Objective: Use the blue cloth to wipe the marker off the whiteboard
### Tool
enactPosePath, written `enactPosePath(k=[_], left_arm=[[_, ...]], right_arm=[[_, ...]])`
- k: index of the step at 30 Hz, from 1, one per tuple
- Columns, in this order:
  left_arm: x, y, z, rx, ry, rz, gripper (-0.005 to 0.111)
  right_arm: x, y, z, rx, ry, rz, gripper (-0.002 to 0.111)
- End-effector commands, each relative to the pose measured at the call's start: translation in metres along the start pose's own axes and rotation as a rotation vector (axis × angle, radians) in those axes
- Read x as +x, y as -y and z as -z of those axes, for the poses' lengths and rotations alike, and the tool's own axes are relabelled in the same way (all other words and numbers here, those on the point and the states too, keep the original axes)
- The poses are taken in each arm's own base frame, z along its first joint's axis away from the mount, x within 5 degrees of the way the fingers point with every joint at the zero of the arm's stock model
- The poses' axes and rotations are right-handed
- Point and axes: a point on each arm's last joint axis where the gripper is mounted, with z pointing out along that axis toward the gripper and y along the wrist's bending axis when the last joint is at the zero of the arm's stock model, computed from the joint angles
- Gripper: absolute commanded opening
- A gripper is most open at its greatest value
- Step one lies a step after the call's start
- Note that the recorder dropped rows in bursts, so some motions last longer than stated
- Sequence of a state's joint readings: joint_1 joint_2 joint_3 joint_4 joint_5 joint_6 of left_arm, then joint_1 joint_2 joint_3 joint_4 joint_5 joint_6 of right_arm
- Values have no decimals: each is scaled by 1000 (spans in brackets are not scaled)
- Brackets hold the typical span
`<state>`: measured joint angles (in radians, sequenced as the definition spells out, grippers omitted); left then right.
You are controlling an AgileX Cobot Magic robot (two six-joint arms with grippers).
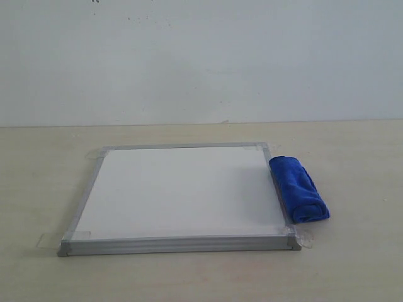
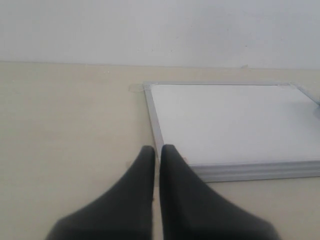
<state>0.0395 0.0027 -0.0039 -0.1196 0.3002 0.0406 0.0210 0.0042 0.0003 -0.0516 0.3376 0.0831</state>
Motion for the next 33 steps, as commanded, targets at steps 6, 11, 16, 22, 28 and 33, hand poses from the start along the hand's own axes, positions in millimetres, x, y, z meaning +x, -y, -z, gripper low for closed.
enactPosePath(k=[6, 11, 16, 22, 28, 33], left_arm=[[1, 0, 0, -2, -1, -9, 4], [1, 0, 0, -2, -1, -9, 4], [1, 0, 0, -2, -1, -9, 4], [1, 0, 0, -2, -1, -9, 4], [1, 0, 0, -2, -1, -9, 4], [1, 0, 0, -2, -1, -9, 4]], right_arm=[[-1, 0, 0, -2, 8, 18, 0], [0, -2, 0, -17, 7, 44, 0], [0, -2, 0, -17, 7, 44, 0], [0, -2, 0, -16, 7, 43, 0], [0, -2, 0, -16, 7, 43, 0], [0, -2, 0, -16, 7, 43, 0]])
